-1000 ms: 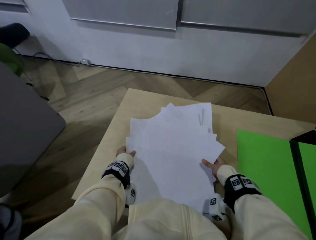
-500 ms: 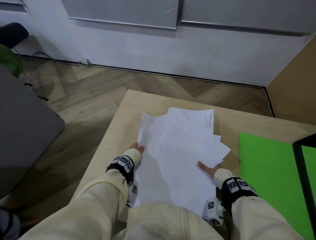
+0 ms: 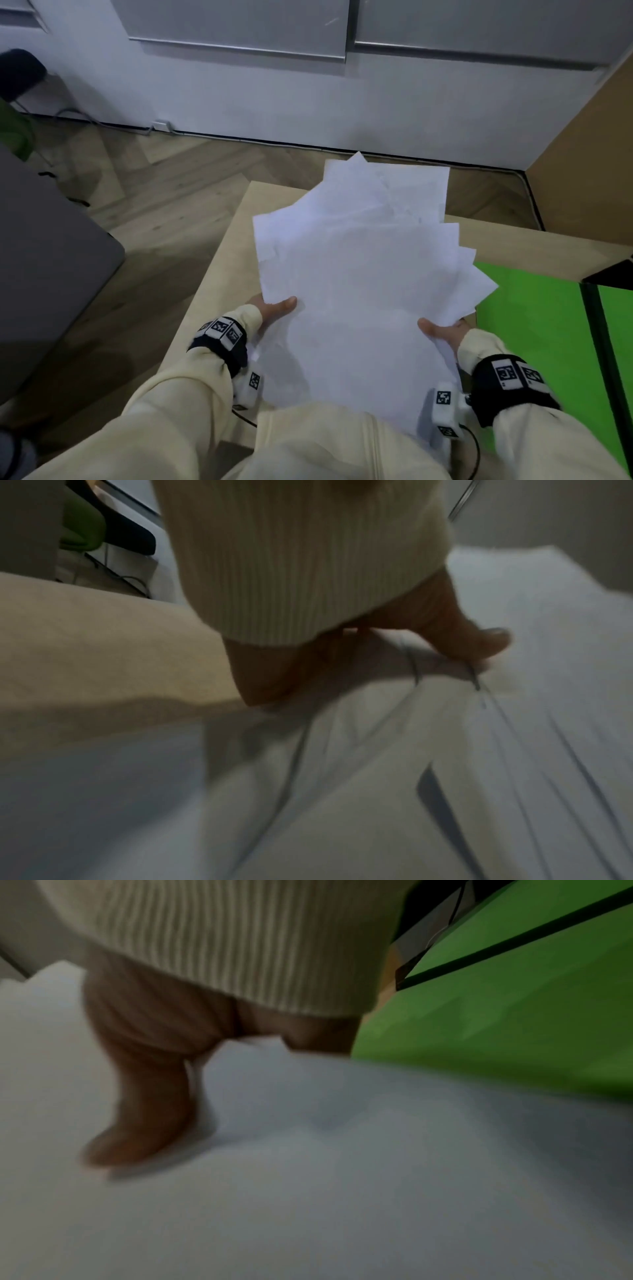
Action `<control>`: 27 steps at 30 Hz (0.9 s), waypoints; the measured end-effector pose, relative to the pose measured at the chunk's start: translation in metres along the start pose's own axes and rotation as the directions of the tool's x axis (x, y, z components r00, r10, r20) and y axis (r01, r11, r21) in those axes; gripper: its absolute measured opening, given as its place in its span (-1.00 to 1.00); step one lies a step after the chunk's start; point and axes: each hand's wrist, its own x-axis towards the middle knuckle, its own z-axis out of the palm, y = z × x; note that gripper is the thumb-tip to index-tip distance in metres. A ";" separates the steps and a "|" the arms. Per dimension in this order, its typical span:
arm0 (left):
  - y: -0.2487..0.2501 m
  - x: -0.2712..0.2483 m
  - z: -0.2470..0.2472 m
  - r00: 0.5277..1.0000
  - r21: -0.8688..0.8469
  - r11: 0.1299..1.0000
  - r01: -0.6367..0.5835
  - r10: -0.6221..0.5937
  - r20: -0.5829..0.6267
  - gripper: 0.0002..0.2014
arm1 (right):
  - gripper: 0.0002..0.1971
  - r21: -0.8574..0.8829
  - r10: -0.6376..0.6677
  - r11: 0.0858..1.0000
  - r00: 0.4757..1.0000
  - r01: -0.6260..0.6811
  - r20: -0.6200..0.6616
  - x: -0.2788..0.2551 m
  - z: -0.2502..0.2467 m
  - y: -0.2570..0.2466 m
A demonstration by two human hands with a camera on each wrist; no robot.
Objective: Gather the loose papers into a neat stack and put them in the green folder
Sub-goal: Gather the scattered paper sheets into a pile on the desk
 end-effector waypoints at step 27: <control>0.013 0.020 0.027 0.985 0.076 0.983 0.164 -0.160 -0.056 -0.16 | 0.40 -0.324 0.099 0.944 0.992 -0.068 0.081 -0.014 0.024 -0.017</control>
